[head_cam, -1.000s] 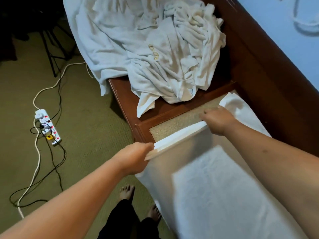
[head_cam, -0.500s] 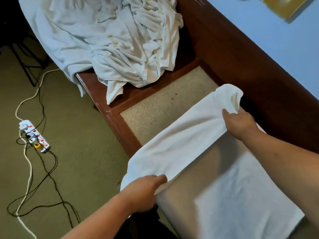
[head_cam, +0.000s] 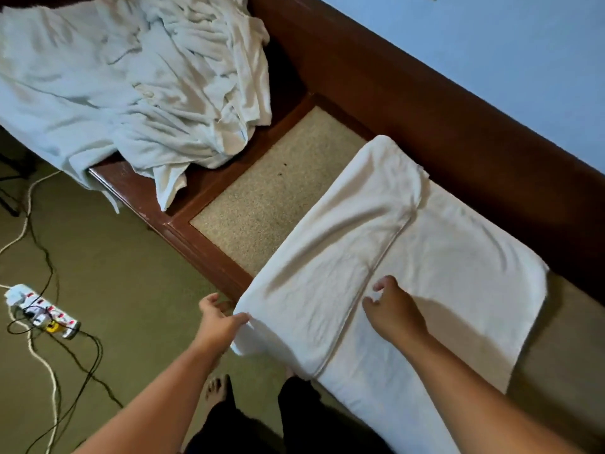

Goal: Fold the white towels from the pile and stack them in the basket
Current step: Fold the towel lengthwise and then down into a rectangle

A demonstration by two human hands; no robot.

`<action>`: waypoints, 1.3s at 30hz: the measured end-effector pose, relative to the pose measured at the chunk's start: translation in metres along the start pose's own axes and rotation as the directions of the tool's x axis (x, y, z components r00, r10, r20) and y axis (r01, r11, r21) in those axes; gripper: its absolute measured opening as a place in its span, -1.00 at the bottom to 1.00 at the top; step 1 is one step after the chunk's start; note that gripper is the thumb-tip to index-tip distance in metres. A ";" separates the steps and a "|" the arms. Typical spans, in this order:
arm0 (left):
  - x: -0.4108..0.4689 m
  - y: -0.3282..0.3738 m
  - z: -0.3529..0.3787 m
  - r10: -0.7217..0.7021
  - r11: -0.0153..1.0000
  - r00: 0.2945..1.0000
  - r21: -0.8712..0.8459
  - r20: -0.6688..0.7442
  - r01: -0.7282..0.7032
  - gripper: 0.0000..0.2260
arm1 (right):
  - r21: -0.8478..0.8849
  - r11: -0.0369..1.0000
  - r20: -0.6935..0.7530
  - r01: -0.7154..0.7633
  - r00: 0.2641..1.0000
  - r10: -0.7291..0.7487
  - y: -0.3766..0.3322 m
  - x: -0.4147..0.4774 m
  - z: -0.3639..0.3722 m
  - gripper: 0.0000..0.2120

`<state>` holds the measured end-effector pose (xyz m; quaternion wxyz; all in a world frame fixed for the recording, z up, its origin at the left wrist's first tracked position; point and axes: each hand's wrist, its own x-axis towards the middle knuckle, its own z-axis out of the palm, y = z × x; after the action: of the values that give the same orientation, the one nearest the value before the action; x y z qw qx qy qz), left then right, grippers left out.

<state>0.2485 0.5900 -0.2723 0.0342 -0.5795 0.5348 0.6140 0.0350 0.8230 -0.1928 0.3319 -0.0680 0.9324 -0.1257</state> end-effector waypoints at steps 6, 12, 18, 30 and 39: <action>-0.001 -0.006 -0.031 -0.035 0.738 0.948 0.648 0.317 -0.189 -0.73 | 0.129 0.942 0.559 -0.310 0.807 0.189 -0.002 -0.096 0.107 -0.66; -0.014 -0.014 -0.067 0.045 0.609 0.875 0.681 0.482 -0.406 -0.78 | 0.664 0.450 0.533 -0.597 0.800 0.275 -0.010 -0.106 0.179 -0.35; -0.015 -0.035 -0.095 0.107 0.671 0.887 0.625 0.450 -0.398 -0.85 | 0.838 0.390 0.259 -0.381 0.908 0.330 -0.022 -0.125 0.217 -0.67; -0.014 -0.039 -0.107 0.222 0.571 0.878 0.674 0.423 -0.469 -0.94 | 0.735 0.646 0.056 -0.207 0.967 0.247 -0.023 -0.183 0.236 -0.81; 0.005 -0.038 -0.106 0.140 0.429 0.912 0.806 0.386 -0.407 -0.80 | 0.322 0.875 0.249 -0.362 0.924 0.290 -0.034 -0.180 0.233 -0.69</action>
<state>0.3434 0.5294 -0.2732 0.2930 -0.2983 0.8493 0.3224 0.3233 0.7839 -0.2496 0.4441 0.1412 0.8544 -0.2299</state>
